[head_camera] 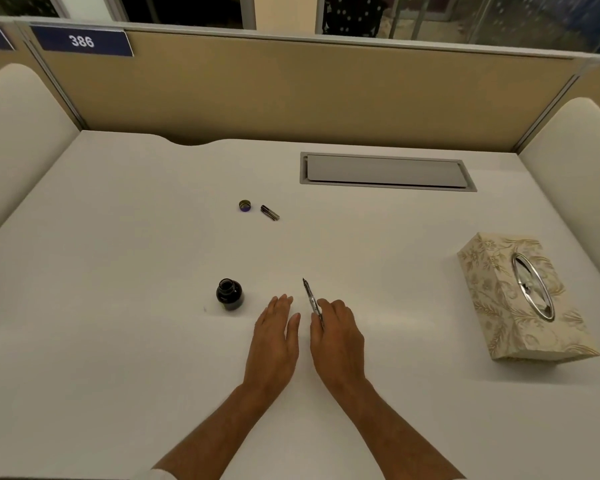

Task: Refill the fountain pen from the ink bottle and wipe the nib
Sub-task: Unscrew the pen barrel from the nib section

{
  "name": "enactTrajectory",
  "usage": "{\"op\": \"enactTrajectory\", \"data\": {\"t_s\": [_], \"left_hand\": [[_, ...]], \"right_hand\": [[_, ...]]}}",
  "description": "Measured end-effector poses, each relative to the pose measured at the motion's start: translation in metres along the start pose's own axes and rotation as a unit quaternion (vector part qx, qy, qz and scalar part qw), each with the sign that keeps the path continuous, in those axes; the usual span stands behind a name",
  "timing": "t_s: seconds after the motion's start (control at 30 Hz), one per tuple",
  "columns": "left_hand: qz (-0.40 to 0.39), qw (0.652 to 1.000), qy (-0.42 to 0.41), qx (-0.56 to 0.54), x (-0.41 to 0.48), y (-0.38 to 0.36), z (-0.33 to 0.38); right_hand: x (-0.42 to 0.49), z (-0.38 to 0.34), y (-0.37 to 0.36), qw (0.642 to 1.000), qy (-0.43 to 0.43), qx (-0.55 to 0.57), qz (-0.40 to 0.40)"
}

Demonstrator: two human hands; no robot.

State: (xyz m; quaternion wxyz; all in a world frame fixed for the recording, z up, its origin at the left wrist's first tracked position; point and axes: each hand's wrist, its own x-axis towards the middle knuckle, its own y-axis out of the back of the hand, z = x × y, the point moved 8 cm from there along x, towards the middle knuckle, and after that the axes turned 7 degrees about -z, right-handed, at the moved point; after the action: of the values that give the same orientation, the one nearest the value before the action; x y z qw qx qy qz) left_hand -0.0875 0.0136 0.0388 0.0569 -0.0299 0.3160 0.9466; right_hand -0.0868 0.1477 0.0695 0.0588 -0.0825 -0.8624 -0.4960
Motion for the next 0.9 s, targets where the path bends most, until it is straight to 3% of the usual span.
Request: {"op": "enactTrajectory", "data": {"t_s": [0.13,0.27,0.43,0.57,0.7,0.77,0.83,0.9], "left_hand": [[0.003,0.974,0.062,-0.217,0.01,0.01,0.025],[-0.015,0.918,0.119,-0.379,0.014,0.011,0.04],[-0.025,0.859,0.162,-0.484,0.01,0.009,0.048],[-0.05,0.815,0.178,-0.55,0.007,0.006,0.054],[-0.077,0.795,0.176,-0.576,0.004,0.011,0.064],[-0.086,0.795,0.176,-0.574,0.003,0.014,0.067],[-0.095,0.798,0.177,-0.568,0.002,0.016,0.07],[-0.098,0.807,0.176,-0.556,0.001,0.018,0.072]], "right_hand": [[-0.007,-0.011,0.013,0.999,0.042,0.014,-0.005],[-0.012,-0.017,0.024,0.997,0.063,0.039,-0.016],[-0.016,-0.013,0.041,0.986,-0.011,0.165,-0.025],[-0.017,-0.003,0.045,0.923,-0.161,0.333,-0.108],[-0.021,-0.012,0.046,0.801,-0.263,0.483,-0.237],[-0.022,-0.016,0.048,0.758,-0.277,0.523,-0.272],[-0.023,-0.017,0.05,0.746,-0.278,0.534,-0.283],[-0.023,-0.018,0.053,0.757,-0.273,0.526,-0.275]]}}
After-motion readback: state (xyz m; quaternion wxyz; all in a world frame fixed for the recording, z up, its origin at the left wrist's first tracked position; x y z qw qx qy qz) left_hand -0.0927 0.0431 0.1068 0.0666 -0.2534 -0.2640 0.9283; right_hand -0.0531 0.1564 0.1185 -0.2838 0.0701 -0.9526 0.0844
